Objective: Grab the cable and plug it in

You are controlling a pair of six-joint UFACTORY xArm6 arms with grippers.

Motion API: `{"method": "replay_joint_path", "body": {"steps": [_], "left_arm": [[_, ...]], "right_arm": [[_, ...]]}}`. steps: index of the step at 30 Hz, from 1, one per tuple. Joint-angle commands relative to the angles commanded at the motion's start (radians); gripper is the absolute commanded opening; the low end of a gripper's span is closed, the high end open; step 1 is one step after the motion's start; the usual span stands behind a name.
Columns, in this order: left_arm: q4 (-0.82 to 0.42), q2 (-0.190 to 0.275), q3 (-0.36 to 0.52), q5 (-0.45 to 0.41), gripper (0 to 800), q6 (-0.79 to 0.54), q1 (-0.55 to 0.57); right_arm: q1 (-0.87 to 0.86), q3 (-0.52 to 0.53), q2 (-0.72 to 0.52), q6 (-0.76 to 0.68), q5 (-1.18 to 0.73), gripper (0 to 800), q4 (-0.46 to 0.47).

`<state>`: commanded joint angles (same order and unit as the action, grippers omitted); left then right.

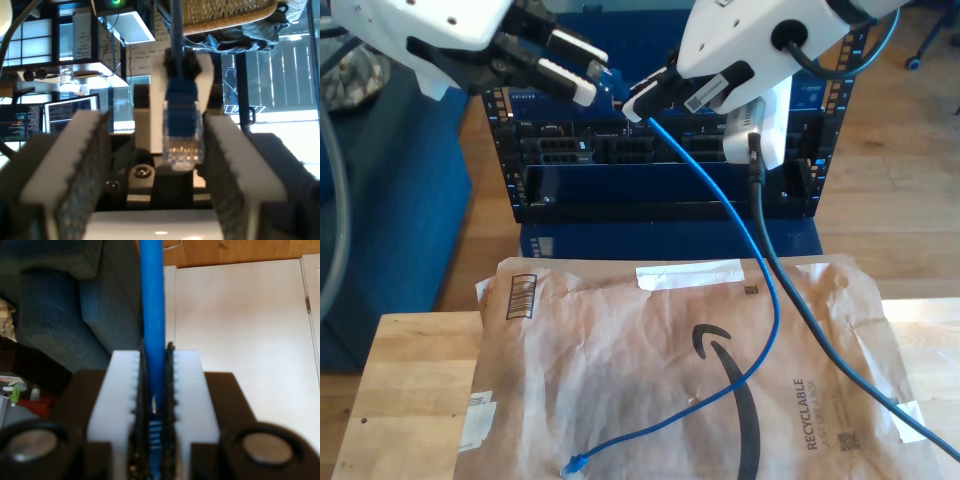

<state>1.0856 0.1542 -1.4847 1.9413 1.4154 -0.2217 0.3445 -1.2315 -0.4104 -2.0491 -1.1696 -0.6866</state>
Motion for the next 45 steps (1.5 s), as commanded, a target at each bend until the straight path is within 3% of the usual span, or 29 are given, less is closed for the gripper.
{"method": "replay_joint_path", "body": {"steps": [8,26,33,37,39,40,41,43,45], "left_arm": [[-0.002,0.003,0.009,-0.038,170,-0.012,-0.002],[0.000,0.014,0.029,-0.052,161,-0.035,0.000],[0.000,0.015,0.029,-0.071,36,-0.035,-0.002],[0.000,0.017,0.031,-0.077,5,-0.037,-0.002],[0.000,0.015,0.031,-0.077,5,-0.043,-0.002],[0.000,0.015,0.031,-0.077,3,-0.044,-0.002],[0.000,0.015,0.032,-0.077,3,-0.044,-0.002],[0.000,0.015,0.043,-0.077,3,-0.044,-0.002],[0.000,0.014,0.044,-0.075,3,-0.043,-0.002]], "right_arm": [[0.000,-0.002,0.002,0.000,0.000,1,0.000],[0.006,-0.002,0.012,0.000,-0.002,1,0.000],[0.008,-0.002,0.012,0.002,-0.002,1,0.000],[0.008,-0.002,0.012,0.002,-0.003,4,0.000],[0.008,-0.002,0.012,0.002,-0.002,58,0.000],[0.008,0.000,0.012,0.003,-0.002,152,0.000],[0.011,0.000,0.015,0.008,-0.002,337,-0.002],[0.028,-0.002,0.026,0.034,-0.002,578,-0.006],[0.023,0.000,0.029,0.068,0.003,622,-0.006]]}}
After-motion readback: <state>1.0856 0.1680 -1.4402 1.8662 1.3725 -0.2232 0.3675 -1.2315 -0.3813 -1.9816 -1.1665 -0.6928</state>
